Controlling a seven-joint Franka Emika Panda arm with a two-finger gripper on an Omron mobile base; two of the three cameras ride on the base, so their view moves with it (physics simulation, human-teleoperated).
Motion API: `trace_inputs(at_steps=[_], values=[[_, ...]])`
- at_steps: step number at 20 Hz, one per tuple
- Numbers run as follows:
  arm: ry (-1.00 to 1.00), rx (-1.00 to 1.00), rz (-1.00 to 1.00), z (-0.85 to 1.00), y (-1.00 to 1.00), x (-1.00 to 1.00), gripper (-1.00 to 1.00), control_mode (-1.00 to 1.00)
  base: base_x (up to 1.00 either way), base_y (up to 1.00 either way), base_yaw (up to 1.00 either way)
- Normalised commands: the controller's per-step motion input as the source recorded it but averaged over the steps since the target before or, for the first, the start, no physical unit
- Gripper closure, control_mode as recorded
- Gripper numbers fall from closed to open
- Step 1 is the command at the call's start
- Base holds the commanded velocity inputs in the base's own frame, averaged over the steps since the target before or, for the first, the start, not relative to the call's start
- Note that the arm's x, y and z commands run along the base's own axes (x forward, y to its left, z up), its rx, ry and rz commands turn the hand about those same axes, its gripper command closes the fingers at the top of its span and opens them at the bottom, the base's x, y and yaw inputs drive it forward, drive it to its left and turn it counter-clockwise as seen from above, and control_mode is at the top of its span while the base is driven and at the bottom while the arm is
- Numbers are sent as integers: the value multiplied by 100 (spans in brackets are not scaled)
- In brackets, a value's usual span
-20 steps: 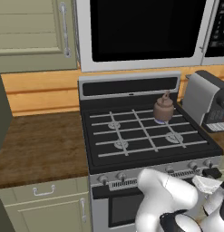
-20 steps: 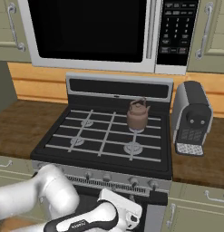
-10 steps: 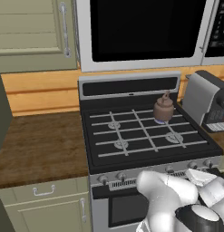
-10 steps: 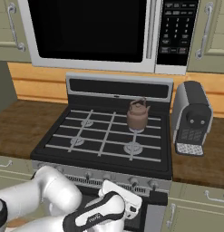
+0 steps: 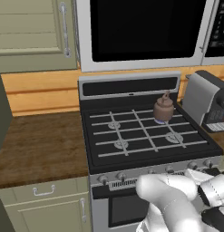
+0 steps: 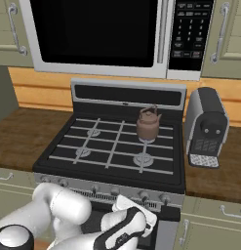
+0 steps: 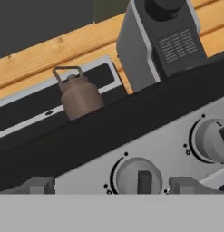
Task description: Turn off the rear right burner of the stove.
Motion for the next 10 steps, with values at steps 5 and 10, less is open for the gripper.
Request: trace_inputs(at_steps=[5, 10], values=[[0, -4, 0, -38, 0, 6, -100, -100, 0, 0, 0], [0, 0, 1, -12, -22, 21, -100, -100, 0, 0, 0]])
